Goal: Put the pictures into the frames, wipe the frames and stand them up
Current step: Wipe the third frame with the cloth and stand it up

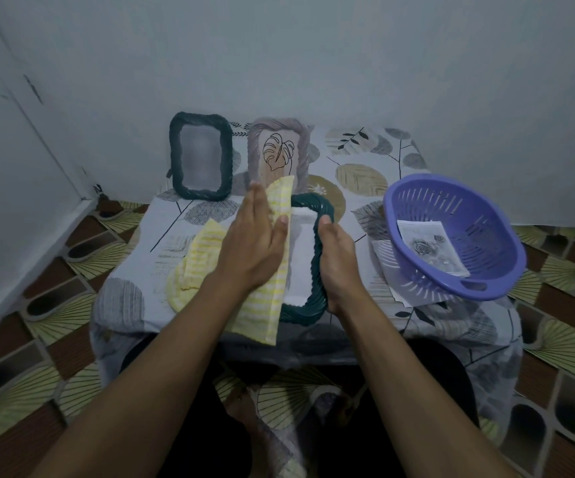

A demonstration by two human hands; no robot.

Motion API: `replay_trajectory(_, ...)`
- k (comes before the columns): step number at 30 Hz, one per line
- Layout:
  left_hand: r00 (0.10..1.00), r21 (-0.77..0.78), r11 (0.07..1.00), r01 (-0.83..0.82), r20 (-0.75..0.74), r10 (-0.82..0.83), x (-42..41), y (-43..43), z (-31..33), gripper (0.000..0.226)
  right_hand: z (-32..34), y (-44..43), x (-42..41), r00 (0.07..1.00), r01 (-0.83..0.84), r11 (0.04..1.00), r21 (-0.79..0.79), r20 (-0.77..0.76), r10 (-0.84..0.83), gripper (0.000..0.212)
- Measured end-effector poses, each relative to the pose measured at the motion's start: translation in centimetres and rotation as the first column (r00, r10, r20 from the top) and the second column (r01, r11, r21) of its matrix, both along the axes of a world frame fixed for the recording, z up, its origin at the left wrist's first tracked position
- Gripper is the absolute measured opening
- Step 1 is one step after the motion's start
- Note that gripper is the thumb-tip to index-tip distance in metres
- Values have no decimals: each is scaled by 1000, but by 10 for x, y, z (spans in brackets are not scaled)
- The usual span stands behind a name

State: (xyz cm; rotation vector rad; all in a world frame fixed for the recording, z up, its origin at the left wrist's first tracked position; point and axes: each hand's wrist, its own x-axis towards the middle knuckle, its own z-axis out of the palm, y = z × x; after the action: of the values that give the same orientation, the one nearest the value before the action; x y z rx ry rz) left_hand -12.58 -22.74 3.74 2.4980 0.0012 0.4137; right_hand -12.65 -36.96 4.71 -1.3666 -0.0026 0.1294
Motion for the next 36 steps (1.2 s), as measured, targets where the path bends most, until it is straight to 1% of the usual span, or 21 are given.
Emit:
replay_trajectory(3, 995, 22, 996, 91, -39, -90, -19, -12, -18, 72, 7, -5, 12, 992, 122, 992, 22, -2, -122, 33)
replay_trajectory(5, 987, -20, 990, 141, -81, -142, -35, -16, -32, 73, 9, -11, 20, 985, 172, 985, 34, -4, -172, 31)
replay_trajectory(7, 981, -87, 984, 153, -111, -162, -42, -17, -39, 73, 9, -13, 23, 983, 182, 982, 51, -8, -182, 31)
replay_trajectory(11, 991, -187, 982, 35, -118, -57, -28, -11, -28, 72, 8, -11, 14, 991, 132, 990, 50, -9, -132, 32)
replay_trajectory(14, 997, -192, 980, -56, -70, 44, -5, -2, -11, 69, 6, -6, 5, 999, 52, 999, 14, -10, -52, 32)
replay_trajectory(16, 994, -140, 984, -106, -39, 101, 9, 0, 1, 70, 3, -2, -1, 1000, 10, 1000, -12, -25, -10, 34)
replay_trajectory(18, 990, -28, 990, -137, -32, 136, 14, -3, 10, 71, 0, 0, -4, 999, -10, 1000, -11, -34, 10, 37)
replay_trajectory(19, 991, 35, 991, -127, -29, 128, 13, -7, 12, 72, 0, 0, -4, 999, -10, 1000, -14, -31, 9, 38)
replay_trajectory(20, 996, 100, 991, -88, -23, 91, 9, -11, 12, 73, 0, 0, -3, 1000, -2, 1000, -22, -21, 2, 39)
replay_trajectory(22, 998, 244, 968, 65, -11, -64, -2, -23, 7, 72, 2, -1, 0, 999, 37, 999, -21, 3, -37, 42)
replay_trajectory(25, 944, 367, 876, 312, -15, -330, -21, -37, -9, 70, 9, -9, 9, 996, 89, 996, 7, -17, -89, 42)
replay_trajectory(27, 910, 407, 829, 384, -15, -415, -30, -38, -19, 68, 10, -17, 14, 994, 103, 995, 12, -30, -102, 41)
replay_trajectory(28, 909, 435, 816, 381, -14, -417, -32, -37, -22, 67, 9, -18, 15, 994, 100, 995, 15, -34, -99, 42)
replay_trajectory(29, 921, 462, 816, 347, -5, -389, -32, -36, -23, 66, 6, -19, 16, 994, 104, 994, 22, -40, -103, 43)
replay_trajectory(31, 966, 454, 863, 221, 20, -257, -25, -34, -20, 63, 2, -15, 11, 994, 103, 995, 17, -49, -102, 45)
replay_trajectory(33, 994, 377, 922, 91, 24, -108, -11, -29, -10, 62, 0, -7, 5, 996, 72, 997, 30, -53, -70, 47)
replay_trajectory(34, 998, 336, 941, 51, 11, -58, -4, -27, -4, 63, -2, -5, 2, 996, 69, 997, 39, -57, -67, 47)
replay_trajectory(36, 1000, 279, 960, 24, -8, -23, 3, -26, 3, 67, -3, -2, 2, 996, 63, 997, 48, -60, -60, 47)
